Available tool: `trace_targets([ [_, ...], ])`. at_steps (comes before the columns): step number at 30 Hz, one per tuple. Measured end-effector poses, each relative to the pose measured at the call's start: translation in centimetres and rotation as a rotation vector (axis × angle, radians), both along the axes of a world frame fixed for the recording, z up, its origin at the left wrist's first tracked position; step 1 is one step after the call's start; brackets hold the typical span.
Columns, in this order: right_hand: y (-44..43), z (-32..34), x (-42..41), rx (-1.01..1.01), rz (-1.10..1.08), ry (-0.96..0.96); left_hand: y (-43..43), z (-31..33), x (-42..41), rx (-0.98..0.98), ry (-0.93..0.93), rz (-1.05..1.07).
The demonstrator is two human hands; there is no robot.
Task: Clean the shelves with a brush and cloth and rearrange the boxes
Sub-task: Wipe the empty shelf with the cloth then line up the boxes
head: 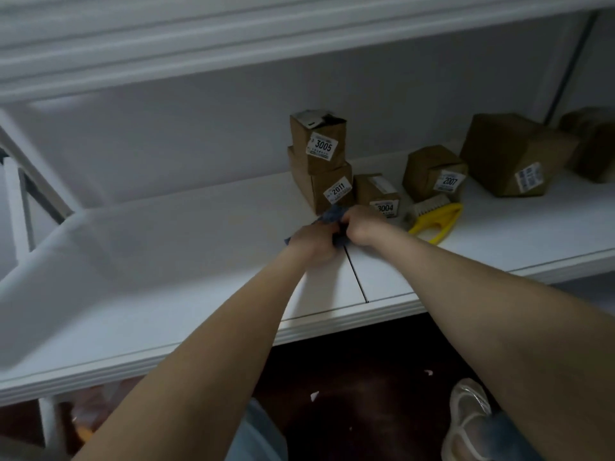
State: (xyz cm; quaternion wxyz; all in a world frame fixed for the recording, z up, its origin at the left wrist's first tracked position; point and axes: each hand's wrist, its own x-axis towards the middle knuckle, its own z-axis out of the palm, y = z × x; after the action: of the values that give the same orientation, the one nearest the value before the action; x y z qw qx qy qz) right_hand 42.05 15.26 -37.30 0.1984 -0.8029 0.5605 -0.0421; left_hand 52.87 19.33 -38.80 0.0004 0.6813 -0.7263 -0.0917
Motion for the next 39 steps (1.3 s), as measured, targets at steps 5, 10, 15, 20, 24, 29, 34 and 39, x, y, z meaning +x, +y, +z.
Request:
trace_targets([
  [5, 1.6, 1.6, -0.7, 0.021, 0.102, 0.274, 2.8, 0.6, -0.2, 0.03, 0.065, -0.127],
  [10, 4.1, 2.7, -1.9, 0.124, 0.175, 0.416, 6.4, 1.2, -1.5, 0.079, 0.08, -0.082],
  [15, 6.4, 2.3, -3.7, 0.273, 0.168, 0.348, 9.4, 1.5, -2.8, 0.1, 0.066, -0.098],
  [20, 6.5, 1.7, -4.2, 0.236, 0.135, 0.272, 9.7, 1.4, -3.0, 0.083, 0.055, -0.102],
  [24, 5.0, 0.8, -2.4, 0.005, 0.11, 0.268, 7.4, 0.5, -1.8, 0.031, 0.127, -0.038],
  [29, 1.5, -1.4, 0.8, -0.066, 0.038, 0.152, 2.2, -0.9, 0.4, -0.039, 0.122, 0.074],
  [34, -2.0, -2.1, 2.2, -0.064, 0.058, 0.092, -2.2, -1.4, 2.3, -0.049, 0.136, 0.152],
  [39, -2.7, -1.3, 1.6, -0.071, 0.108, 0.084, -2.5, -1.0, 2.4, -0.028, 0.145, 0.13],
])
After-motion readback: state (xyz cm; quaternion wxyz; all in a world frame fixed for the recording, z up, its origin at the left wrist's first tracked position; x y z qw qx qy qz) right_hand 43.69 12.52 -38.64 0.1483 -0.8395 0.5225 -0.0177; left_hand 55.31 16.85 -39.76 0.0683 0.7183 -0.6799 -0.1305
